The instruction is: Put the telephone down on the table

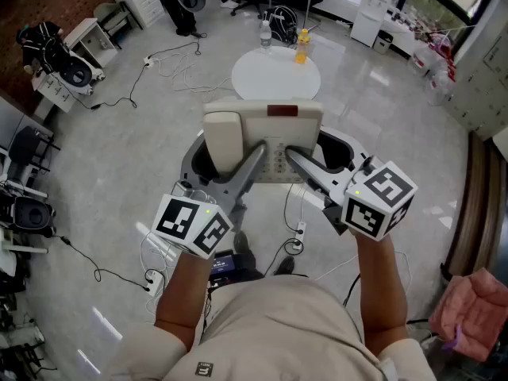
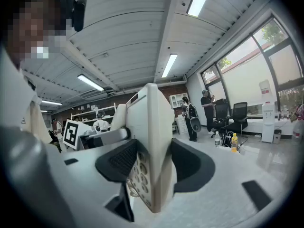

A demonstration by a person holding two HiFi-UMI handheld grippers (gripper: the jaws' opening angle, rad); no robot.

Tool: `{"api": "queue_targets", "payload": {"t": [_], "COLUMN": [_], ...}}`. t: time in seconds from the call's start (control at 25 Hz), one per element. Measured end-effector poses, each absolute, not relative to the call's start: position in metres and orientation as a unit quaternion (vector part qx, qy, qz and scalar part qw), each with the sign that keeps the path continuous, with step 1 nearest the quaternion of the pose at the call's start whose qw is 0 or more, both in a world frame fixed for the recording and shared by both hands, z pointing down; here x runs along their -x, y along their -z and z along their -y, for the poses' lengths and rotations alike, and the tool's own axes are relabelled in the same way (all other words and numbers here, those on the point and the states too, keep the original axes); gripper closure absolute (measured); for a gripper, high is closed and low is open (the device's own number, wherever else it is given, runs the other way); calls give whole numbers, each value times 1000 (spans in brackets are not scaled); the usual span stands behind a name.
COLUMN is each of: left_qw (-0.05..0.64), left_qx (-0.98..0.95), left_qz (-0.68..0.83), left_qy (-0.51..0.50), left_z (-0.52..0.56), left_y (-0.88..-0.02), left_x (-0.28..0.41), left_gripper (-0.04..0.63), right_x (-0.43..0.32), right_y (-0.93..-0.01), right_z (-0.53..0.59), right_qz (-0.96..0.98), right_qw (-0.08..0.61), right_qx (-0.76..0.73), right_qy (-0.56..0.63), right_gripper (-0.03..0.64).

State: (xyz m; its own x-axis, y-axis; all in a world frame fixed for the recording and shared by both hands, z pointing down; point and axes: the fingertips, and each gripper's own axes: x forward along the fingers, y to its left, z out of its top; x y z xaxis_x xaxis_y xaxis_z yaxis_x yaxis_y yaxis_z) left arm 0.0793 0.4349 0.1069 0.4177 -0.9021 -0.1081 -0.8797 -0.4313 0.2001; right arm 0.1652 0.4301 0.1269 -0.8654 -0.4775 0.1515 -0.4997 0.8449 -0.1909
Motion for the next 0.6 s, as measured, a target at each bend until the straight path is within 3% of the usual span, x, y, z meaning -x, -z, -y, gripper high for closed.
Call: {"api": "queue_targets", "payload": {"t": [0.6], "left_qw": [61], "left_qx": [-839], "left_qz": [532], "left_qy": [100], "left_z": [-431], "left_y": [-114], "left_x": [-78], "left_gripper": [236], "right_x": [-164], "right_y": [-134], "right_z": [-427], "right_qz": [960], "right_qw": [52], "right_qx": [-252], "right_qy": [-113], "right_gripper": [403]}}
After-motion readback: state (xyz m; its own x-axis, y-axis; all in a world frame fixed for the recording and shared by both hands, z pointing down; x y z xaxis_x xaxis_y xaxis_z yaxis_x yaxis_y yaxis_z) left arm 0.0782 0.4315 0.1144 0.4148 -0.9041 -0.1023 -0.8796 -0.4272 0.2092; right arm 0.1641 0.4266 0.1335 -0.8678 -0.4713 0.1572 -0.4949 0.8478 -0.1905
